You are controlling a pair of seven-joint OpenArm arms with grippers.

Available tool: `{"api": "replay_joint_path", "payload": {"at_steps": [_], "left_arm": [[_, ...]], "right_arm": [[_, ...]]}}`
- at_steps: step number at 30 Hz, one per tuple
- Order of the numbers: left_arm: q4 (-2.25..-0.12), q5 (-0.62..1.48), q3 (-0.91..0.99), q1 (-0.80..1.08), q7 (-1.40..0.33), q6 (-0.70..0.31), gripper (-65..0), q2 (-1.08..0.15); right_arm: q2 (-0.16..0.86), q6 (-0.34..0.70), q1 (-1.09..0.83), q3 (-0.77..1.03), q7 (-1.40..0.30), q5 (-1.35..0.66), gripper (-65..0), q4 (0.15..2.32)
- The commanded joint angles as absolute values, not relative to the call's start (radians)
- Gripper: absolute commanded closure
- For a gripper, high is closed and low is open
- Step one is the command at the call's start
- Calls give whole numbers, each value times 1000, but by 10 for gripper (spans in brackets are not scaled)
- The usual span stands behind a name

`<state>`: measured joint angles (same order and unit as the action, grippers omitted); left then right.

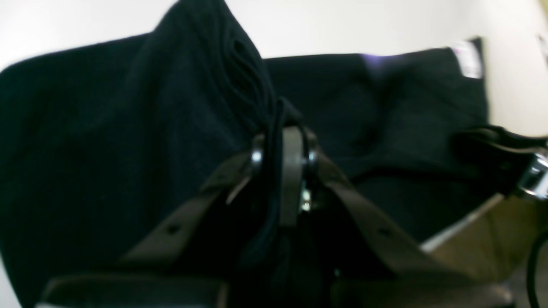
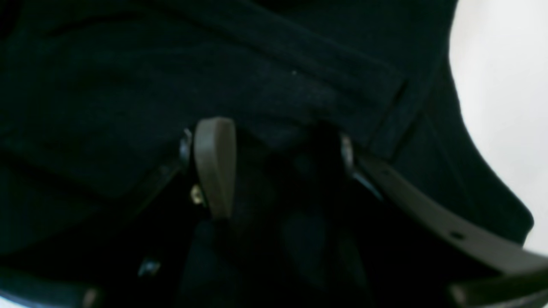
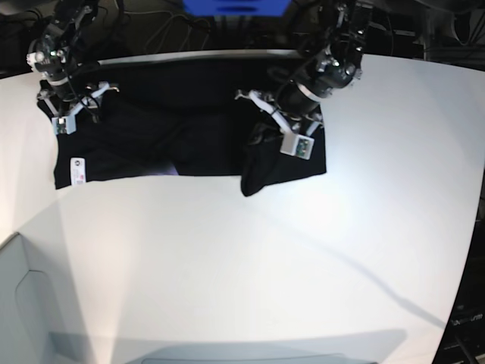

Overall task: Fold the T-shirt properly
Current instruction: 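Grasp the strip end with the left gripper and fold it toward the right gripper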

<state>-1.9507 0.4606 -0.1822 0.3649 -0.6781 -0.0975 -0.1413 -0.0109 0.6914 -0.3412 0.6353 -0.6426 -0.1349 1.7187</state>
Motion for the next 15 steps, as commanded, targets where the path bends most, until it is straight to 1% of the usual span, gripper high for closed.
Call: {"api": "replay_joint_path", "payload": {"at_steps": [1, 5, 9, 15], "left_arm": [[-1954, 473, -209, 343, -659, -102, 0, -142], [-1883, 455, -326, 277, -661, -102, 0, -142], [-1833, 346, -430, 248, -659, -102, 0, -136], [-1825, 286, -473, 245, -659, -102, 0, -133]], "right_arm": [[-1, 698, -340, 638, -638, -139, -306, 1730], [-1, 698, -326, 638, -638, -139, -306, 1728], [-1, 698, -323, 638, -639, -139, -306, 1728], [-1, 698, -321, 638, -639, -139, -306, 1728]]}}
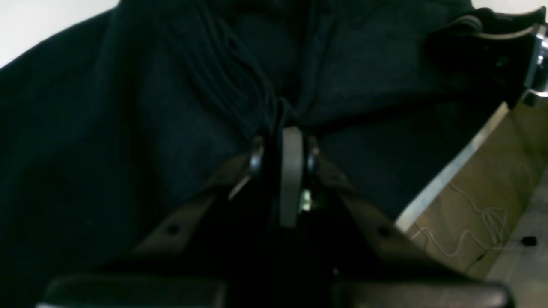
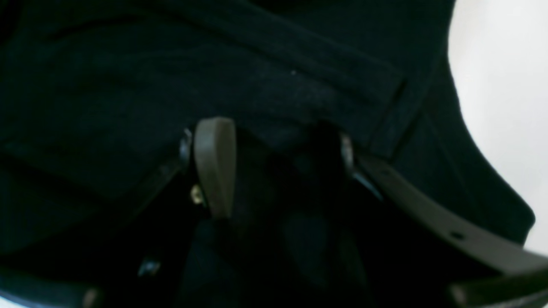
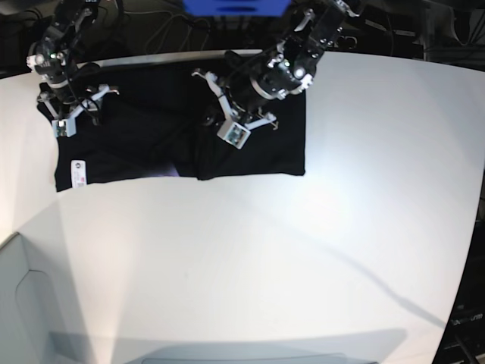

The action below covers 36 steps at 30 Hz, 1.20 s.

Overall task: Fold the T-shirt properly
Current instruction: 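Grasp the strip end with the left gripper and fold it toward the right gripper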

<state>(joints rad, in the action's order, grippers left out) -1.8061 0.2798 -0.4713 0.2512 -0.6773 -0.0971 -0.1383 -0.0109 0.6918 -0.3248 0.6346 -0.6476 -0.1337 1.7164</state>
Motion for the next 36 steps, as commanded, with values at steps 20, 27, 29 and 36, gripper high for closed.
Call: {"api": "replay_joint_path", "payload": {"at_steps": [20, 27, 29, 36], "left_arm": [[-1788, 283, -558, 182, -661, -104, 0, -120], [-1733, 289, -561, 151, -668, -104, -1, -111], [-1718, 283, -570, 139, -670, -104, -22, -93], [-1724, 283, -647, 111, -664, -104, -286, -113]], "right_arm": [[-1, 698, -308, 638, -639, -139, -306, 1728], [-1, 698, -309, 638, -639, -139, -306, 1728], [-1, 698, -309, 638, -639, -139, -306, 1728], [-1, 698, -311, 638, -639, -139, -306, 1728]]}}
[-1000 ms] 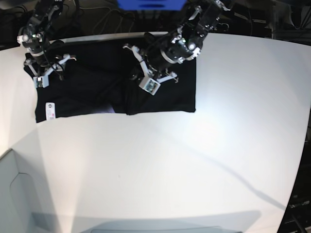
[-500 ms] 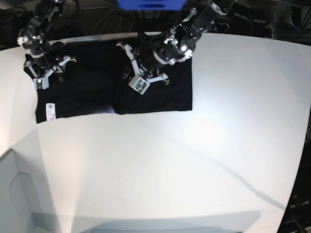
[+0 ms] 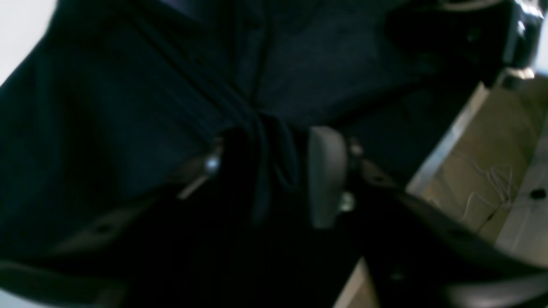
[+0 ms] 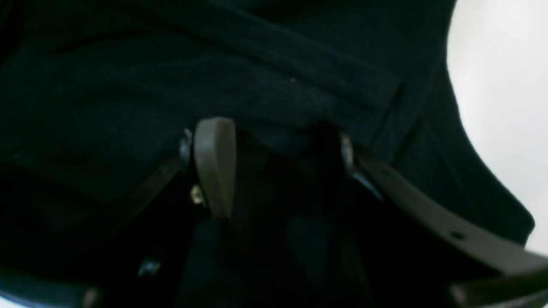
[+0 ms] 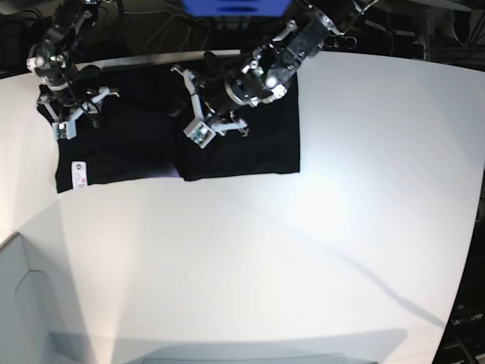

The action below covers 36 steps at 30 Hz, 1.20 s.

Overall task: Fold the T-shirt properly
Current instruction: 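Grasp the strip end with the left gripper and fold it toward the right gripper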

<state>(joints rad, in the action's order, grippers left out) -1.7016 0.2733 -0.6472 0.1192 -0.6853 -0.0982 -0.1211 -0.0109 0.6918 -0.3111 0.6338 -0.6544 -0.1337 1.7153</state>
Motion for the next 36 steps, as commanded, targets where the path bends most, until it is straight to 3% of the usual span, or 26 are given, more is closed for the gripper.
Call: {"api": "replay_joint_path", "payload": {"at_steps": [1, 4, 11, 18, 29, 36], "left_arm": [[-1736, 283, -651, 113, -662, -104, -325, -113], [-1808, 288, -647, 122, -664, -104, -375, -113], [-1957, 292, -558, 179, -662, -104, -375, -206], [-1952, 291, -455, 245, -671, -110, -374, -240], [-1735, 292, -840, 50, -670, -107, -374, -220], [-1744, 292, -918, -31, -670, -110, -374, -194]], "right_arm": [[-1, 698, -311, 638, -639, -139, -306, 1728], [-1, 698, -312, 638, -639, -139, -306, 1730], [-4, 698, -311, 638, -639, -139, -306, 1736], [-5, 698, -308, 638, -639, -139, -306, 1736], [-5, 698, -305, 644, -639, -140, -306, 1745], [-7, 698, -291, 664, -638, -140, -311, 1870]]}}
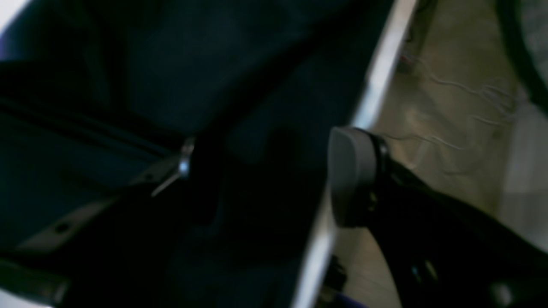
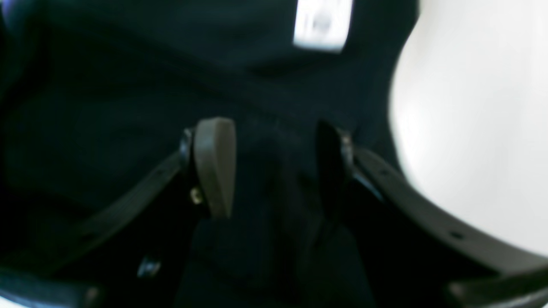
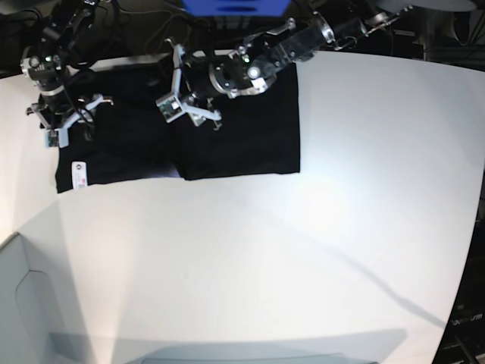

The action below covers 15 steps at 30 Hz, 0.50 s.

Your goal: Fold the T-shirt properly

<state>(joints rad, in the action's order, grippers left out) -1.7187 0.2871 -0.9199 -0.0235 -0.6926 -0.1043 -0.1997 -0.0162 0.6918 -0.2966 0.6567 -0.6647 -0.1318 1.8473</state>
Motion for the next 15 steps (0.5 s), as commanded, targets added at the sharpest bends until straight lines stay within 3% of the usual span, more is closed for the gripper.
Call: {"api": "replay_joint_path", "payload": {"at_steps": [1, 7, 11, 15], "left_arm": [[-1761, 292, -918, -33, -670, -110, -374, -199], [-1902, 292, -777, 22, -670, -104, -374, -346], [-1934, 292, -521, 157, -670, -104, -374, -435], [-1925, 292, -246, 294, -668, -110, -374, -432]], "right_arm": [[-8, 698, -286, 680, -638, -140, -313, 1879], [-2, 698, -225, 773, -639, -140, -383, 1851], [33, 698, -211, 773, -638, -140, -400, 1779], [53, 698, -186, 776, -633, -140, -400, 1692]]}}
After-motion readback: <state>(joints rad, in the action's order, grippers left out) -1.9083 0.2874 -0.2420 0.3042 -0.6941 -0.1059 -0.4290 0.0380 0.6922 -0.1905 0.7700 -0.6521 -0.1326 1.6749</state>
